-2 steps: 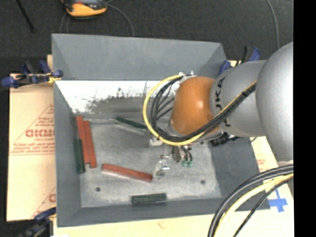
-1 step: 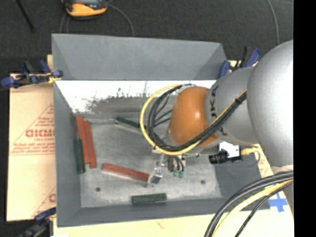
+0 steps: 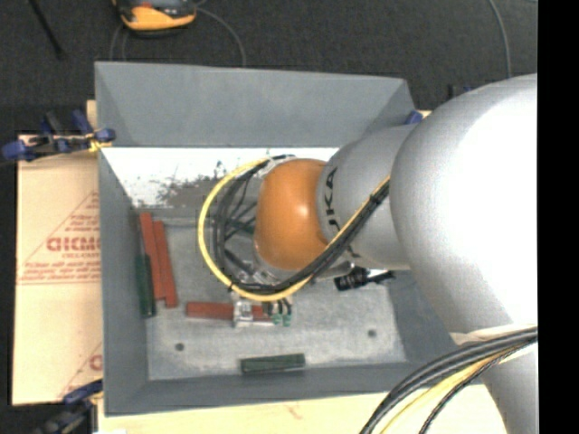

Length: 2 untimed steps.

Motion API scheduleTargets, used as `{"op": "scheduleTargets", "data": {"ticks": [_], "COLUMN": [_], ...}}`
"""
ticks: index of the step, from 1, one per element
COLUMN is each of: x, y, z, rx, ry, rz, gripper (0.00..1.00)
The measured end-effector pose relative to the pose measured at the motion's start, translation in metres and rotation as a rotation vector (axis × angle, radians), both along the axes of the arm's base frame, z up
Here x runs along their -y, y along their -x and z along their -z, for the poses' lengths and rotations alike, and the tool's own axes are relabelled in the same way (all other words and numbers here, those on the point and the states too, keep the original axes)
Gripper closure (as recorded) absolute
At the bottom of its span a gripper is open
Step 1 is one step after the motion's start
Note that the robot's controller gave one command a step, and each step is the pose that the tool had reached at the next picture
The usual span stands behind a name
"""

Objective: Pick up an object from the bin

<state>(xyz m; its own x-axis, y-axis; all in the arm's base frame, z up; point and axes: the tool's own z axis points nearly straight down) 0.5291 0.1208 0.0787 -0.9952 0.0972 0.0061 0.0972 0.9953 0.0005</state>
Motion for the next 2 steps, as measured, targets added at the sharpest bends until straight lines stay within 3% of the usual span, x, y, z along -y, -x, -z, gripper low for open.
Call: {"op": "scheduleTargets", "data": {"ticks": [1, 2], "x": [0.0, 0.023], "y": [0.0, -0.027], "z": [0.0, -0.128], "rx": [0.0, 0.01], "ry": [0.0, 0.002], "rz": [-0.001, 0.011], "gripper": [1.0, 1.0]}}
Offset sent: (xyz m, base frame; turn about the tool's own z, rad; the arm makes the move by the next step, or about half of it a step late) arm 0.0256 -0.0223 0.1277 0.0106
